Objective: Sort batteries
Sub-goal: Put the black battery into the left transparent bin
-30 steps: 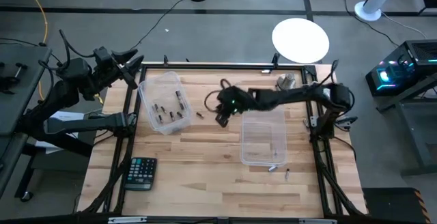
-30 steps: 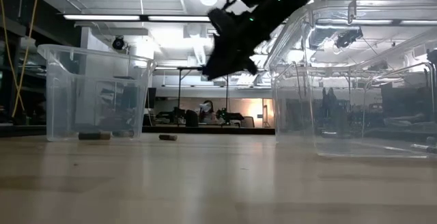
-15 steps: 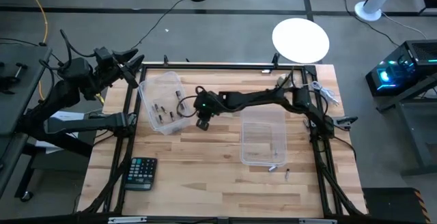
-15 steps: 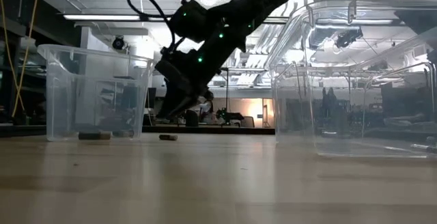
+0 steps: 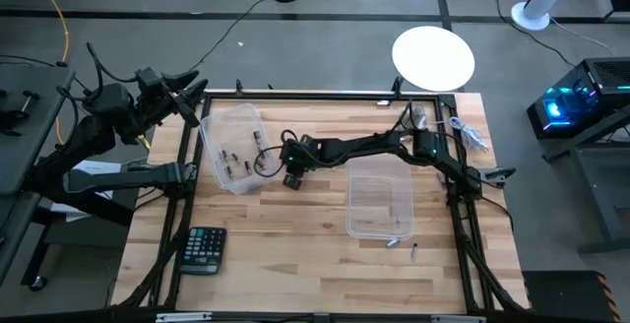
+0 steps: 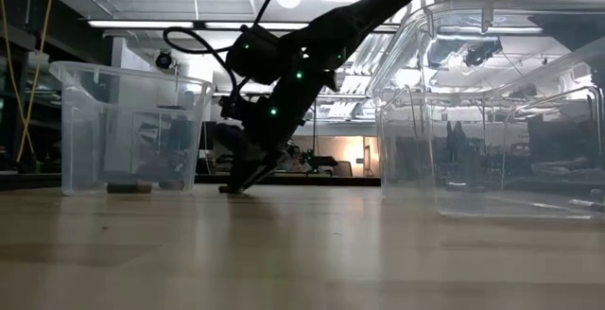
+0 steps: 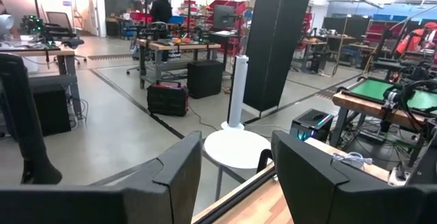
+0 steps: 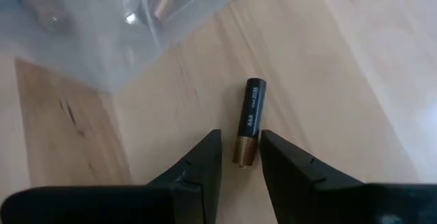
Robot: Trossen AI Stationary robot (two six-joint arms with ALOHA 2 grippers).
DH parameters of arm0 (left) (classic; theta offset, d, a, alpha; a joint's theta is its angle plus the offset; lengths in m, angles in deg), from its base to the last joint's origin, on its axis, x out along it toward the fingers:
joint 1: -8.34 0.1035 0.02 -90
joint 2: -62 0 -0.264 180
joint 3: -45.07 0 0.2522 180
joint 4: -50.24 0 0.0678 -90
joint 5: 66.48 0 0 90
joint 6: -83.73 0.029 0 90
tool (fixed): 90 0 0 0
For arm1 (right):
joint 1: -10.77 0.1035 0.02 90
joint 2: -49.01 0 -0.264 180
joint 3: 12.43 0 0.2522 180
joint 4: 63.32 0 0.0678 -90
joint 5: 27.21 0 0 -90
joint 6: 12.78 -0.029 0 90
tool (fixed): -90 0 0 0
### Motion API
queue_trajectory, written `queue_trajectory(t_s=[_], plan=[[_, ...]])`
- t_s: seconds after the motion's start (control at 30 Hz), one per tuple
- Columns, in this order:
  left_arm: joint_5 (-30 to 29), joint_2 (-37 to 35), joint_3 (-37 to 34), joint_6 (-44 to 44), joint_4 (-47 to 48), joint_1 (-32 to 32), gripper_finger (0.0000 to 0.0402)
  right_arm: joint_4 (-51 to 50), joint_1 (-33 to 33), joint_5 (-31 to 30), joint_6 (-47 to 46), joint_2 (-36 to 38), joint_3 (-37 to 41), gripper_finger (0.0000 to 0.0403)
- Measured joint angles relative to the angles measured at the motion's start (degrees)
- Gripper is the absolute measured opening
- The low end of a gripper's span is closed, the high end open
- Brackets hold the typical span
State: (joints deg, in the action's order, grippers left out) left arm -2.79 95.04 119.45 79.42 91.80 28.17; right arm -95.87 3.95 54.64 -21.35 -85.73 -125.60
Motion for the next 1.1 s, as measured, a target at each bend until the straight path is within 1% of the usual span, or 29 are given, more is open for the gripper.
queue_trajectory(t_s=[0.1, 0.13, 0.2, 0.23, 0.3, 0.37, 0.43, 0.53, 0.63, 0.7, 0.77, 0.87, 0.93, 1.0, 1.1], plan=[[0.0, 0.0, 0.0, 0.0, -0.2, 0.0, 0.0168, -0.4, -0.1, 1.3, 0.6, 0.0, 0.0, 0.0087], [0.0, 0.0, 0.0, 0.0, -0.3, 0.0, 0.0168, -0.8, -0.4, 2.8, 0.3, 0.0, 0.0, 0.0075], [0.0, 0.0, 0.0, 0.1, -0.5, 0.0, 0.0168, -1.7, -1.4, 6.2, -1.2, 0.6, 0.0, 0.0034], [0.0, 0.0, 0.0, 0.1, -0.7, 0.0, 0.0168, -2.1, -2.0, 7.1, -1.4, 1.2, 0.1, 0.002], [0.0, 0.0, 0.0, 0.1, -0.7, 0.0, 0.0168, -4.0, -3.3, 6.5, -1.5, 3.1, 0.4, 0.0017], [-0.1, 0.0, 0.0, 0.1, -0.7, 0.0, 0.0168, -3.6, -4.9, 5.0, -0.7, 5.8, 0.4, 0.0019], [-0.2, 0.0, 0.0, 0.4, -0.7, 0.0, 0.0168, -3.5, -7.5, 4.2, 0.5, 9.7, 0.3, 0.001], [-0.3, 0.0, 0.0, 0.4, -0.7, 0.0, 0.0168, -1.7, -11.0, 4.4, 0.9, 14.5, 0.1, 0.0009], [-0.4, 0.0, 0.0, -0.1, -0.5, 0.0, 0.0168, 2.7, -12.5, 11.5, -1.8, 17.6, 0.2, 0.0009], [0.1, 0.1, 0.0, -1.0, -0.4, 0.0, 0.0168, 6.2, -12.0, 17.9, -3.6, 18.6, 0.1, 0.0006], [0.3, 0.3, 0.0, -1.4, 0.3, 0.0, 0.0168, 8.8, -10.4, 21.6, -5.9, 18.6, 0.1, 0.0005], [0.3, 0.8, 0.0, -1.4, 0.7, 0.0, 0.0168, 12.3, -6.8, 22.6, -6.9, 17.8, 0.2, 0.0014], [0.3, 1.3, 0.0, -1.6, 0.7, 0.0, 0.0168, 15.1, -4.5, 21.5, -7.2, 17.1, 0.2, 0.0031], [1.1, 2.0, 0.0, -1.6, 0.7, 0.0, 0.0168, 17.1, -2.7, 20.2, -8.5, 16.7, 0.2, 0.0055], [5.0, 3.2, 0.0, -1.6, 0.7, 0.0, 0.0168, 18.1, -1.5, 17.2, -11.6, 16.4, 0.2, 0.0101]])
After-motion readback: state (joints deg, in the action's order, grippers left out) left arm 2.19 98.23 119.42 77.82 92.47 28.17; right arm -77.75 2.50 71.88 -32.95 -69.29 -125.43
